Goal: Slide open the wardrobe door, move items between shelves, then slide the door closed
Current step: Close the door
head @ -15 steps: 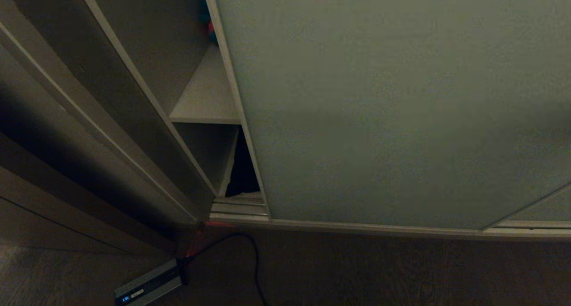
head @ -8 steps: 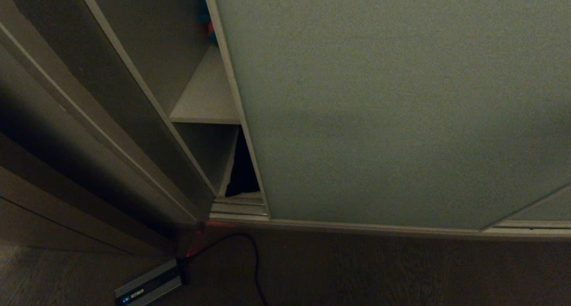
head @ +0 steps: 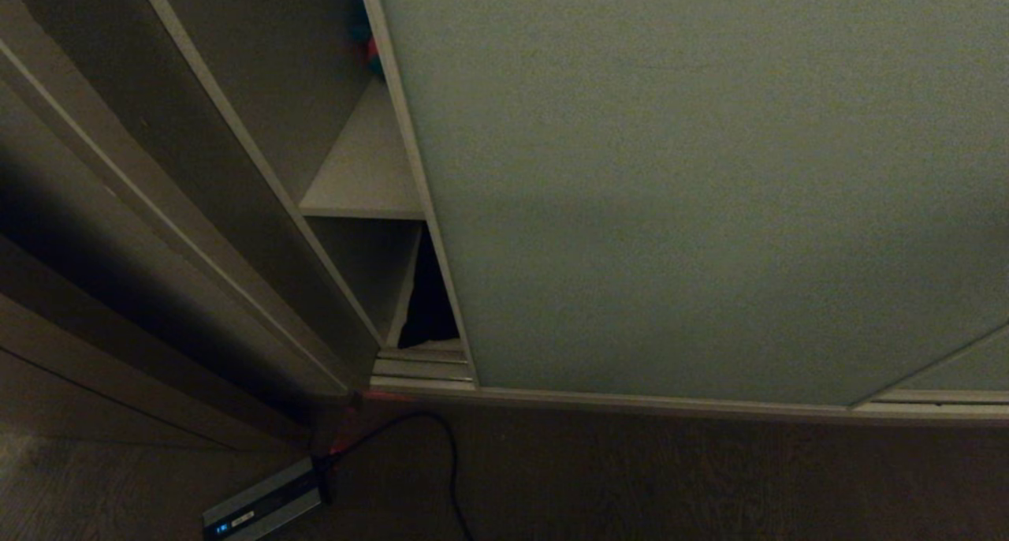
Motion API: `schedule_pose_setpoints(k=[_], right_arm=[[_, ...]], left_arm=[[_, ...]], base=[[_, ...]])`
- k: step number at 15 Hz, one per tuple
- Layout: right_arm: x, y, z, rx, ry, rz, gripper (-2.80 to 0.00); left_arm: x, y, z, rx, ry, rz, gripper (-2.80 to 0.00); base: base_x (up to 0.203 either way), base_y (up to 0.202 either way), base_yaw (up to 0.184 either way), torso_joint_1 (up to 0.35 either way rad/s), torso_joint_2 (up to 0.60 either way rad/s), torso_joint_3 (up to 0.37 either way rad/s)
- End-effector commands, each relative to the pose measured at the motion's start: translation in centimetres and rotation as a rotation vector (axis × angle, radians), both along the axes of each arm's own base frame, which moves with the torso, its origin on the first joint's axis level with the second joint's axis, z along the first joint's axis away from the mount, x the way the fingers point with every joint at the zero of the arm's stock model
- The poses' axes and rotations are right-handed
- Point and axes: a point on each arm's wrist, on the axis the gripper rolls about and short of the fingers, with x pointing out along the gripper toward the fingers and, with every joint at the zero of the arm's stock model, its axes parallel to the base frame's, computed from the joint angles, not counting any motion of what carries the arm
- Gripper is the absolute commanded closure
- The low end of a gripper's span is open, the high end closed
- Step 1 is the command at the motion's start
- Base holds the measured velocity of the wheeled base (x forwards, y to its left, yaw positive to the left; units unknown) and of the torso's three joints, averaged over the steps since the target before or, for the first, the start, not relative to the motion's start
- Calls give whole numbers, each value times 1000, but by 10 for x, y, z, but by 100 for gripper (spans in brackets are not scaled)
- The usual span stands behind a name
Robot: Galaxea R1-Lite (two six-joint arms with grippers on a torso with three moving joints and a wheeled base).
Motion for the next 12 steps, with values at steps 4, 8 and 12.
schedule_pose_setpoints(k=[4,8,12], right_arm=[[6,5,-1,37,-7,23,0],[14,5,-6,52,-1,47,0],[20,11,-8,69,2,72,0]], left_arm=[[0,0,0,1,2,1,0],[0,0,0,1,2,1,0],[0,0,0,1,2,1,0]], base=[[0,0,0,0,0,0],[0,0,0,0,0,0],[0,0,0,0,0,0]])
